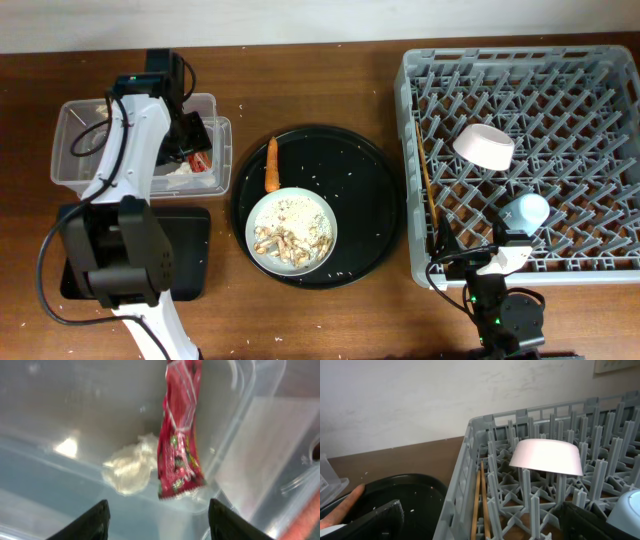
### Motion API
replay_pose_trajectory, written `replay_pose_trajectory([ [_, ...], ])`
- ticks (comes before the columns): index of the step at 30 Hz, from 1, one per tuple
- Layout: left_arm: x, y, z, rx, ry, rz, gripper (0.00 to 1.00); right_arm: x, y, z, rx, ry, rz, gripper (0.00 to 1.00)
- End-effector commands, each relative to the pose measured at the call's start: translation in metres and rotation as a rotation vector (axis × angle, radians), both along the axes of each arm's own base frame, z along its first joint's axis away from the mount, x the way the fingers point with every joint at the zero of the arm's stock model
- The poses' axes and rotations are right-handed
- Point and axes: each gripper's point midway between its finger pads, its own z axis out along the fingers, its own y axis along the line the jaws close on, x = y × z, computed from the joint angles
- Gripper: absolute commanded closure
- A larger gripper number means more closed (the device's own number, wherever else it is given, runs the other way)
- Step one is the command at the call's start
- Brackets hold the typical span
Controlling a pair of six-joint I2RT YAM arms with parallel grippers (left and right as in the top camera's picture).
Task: Sort waste into correct bins and load items into the dishwasher rack
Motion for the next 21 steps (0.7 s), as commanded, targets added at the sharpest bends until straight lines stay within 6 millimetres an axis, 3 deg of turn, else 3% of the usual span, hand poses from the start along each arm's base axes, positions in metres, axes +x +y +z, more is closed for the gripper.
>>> replay_pose_trajectory([
  [1, -0.001, -0.027, 0.055, -0.049, -0.088, -0.065, 0.37, 0.000, -0.001, -0.003, 0.008, 0.005, -0.001, 0.02],
  [2, -0.006, -0.043, 0.055, -0.054, -0.073, -0.102, 0.38, 0.000, -0.001, -0.003, 0.008, 0.005, -0.001, 0.02],
  [3, -0.014, -0.073, 0.045, -0.039, -0.036, -0.179, 0.40, 0.000, -0.001, -0.003, 0.008, 0.005, -0.001, 0.02],
  [5, -0.024, -0.116, 0.014, 0.004, -0.014, -0.296, 0.52, 0.000, -0.001, -0.003, 0.008, 0.005, -0.001, 0.02],
  [8, -0.032, -0.153, -0.045, -0.003, -0.058, -0.387, 0.54, 0.000, -0.001, -0.003, 0.008, 0.005, -0.001, 0.02],
  [9, -0.027, -0.157, -0.060, 0.000, -0.103, -0.397, 0.54, 0.000, -0.001, -0.003, 0.008, 0.005, -0.001, 0.02],
  [13, -0.020, -0.159, -0.082, -0.011, -0.178, -0.395, 0.54, 0.000, -0.001, -0.003, 0.008, 0.005, -0.001, 0.02],
  [18, -0.024, -0.157, -0.094, -0.008, -0.159, -0.395, 0.54, 0.000, -0.001, -0.003, 0.008, 0.005, -0.001, 0.02],
  [19, -0.024, -0.157, -0.099, -0.007, -0.153, -0.395, 0.57, 0.000, -0.001, -0.003, 0.008, 0.005, -0.001, 0.02],
  [20, -0.021, -0.155, -0.098, -0.007, -0.160, -0.387, 0.70, 0.000, -0.001, -0.003, 0.008, 0.005, -0.001, 0.02],
  [21, -0.013, -0.147, -0.089, -0.007, -0.170, -0.364, 0.77, 0.000, -0.001, -0.003, 0.008, 0.005, -0.001, 0.02],
])
